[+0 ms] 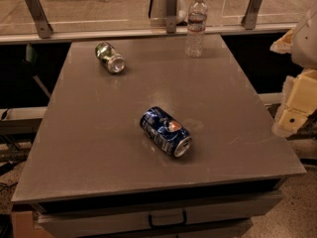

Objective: Move pepsi can near water bottle

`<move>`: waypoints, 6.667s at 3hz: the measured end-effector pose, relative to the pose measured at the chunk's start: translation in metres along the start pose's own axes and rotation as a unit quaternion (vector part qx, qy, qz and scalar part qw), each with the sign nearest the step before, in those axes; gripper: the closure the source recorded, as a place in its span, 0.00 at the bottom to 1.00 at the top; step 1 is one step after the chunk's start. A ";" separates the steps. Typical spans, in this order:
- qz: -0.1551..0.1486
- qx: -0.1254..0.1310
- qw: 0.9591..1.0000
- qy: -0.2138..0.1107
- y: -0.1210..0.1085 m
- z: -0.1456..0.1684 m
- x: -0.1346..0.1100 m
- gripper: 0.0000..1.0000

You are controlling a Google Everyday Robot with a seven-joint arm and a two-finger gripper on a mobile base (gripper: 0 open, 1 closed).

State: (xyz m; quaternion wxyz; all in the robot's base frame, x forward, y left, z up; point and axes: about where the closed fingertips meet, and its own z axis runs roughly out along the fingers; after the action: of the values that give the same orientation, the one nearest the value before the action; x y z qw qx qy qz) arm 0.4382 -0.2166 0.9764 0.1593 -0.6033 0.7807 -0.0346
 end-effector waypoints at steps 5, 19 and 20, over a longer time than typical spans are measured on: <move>0.031 -0.103 0.987 -0.123 0.049 0.124 -0.155 0.00; -0.038 0.111 0.976 -0.184 -0.237 0.175 -0.083 0.59; -0.027 0.111 0.976 -0.186 -0.240 0.183 -0.082 0.36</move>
Offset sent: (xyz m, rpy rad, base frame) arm 0.0140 0.0591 -0.0337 0.1176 0.0511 0.0397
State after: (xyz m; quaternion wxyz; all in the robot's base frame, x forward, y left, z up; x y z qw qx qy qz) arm 0.7328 -0.1778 0.8786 0.3670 -0.5987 0.7118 -0.0124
